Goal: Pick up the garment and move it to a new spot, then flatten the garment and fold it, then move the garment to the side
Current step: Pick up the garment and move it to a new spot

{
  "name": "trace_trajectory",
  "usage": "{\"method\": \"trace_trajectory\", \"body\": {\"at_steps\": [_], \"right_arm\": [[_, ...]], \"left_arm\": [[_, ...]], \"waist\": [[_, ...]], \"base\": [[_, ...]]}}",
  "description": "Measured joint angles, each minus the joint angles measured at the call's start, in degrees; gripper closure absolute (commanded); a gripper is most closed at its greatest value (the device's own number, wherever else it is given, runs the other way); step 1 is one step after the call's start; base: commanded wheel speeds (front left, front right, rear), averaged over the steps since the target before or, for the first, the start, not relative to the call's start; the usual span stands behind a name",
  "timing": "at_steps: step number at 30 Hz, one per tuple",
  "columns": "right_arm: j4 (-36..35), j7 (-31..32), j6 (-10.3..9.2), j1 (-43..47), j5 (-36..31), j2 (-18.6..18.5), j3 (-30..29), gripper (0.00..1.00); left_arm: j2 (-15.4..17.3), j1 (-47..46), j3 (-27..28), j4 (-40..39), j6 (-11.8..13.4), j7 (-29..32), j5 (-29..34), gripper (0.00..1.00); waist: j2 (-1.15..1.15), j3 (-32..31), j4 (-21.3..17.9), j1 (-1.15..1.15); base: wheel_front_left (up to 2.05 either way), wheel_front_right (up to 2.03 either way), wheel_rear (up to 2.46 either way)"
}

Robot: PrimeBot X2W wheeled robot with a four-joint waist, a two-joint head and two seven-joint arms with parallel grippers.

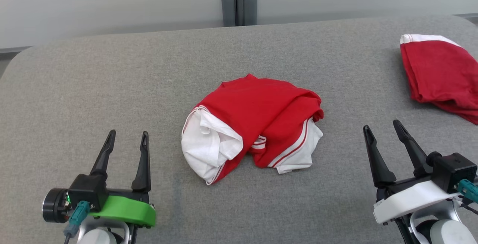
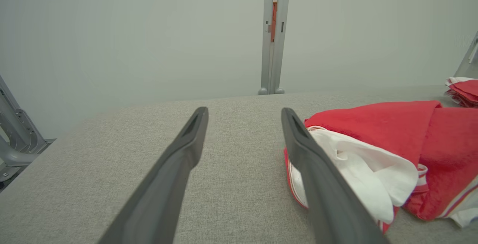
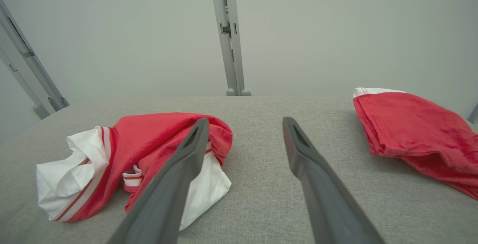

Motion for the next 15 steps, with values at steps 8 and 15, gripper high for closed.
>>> {"method": "trace_trajectory", "body": {"at_steps": [8, 15], "right_arm": [[0.01, 0.64, 0.00, 2.13, -0.07, 0.63, 0.31, 0.00], [-0.23, 0.73, 0.00, 2.38, -0.08, 1.02, 0.49, 0.00]], "left_arm": [[-0.16, 1.86, -0.34, -0.60, 0.81, 0.33, -0.01, 0.00], [0.38, 2.27, -0.02, 0.08, 0.57, 0.82, -0.62, 0.00]], "waist": [[0.00, -2.22, -1.19, 0.00], [0.00, -2.90, -1.22, 0.00]], "base": [[0.00, 0.00, 0.00], [0.00, 0.00, 0.00]]}}
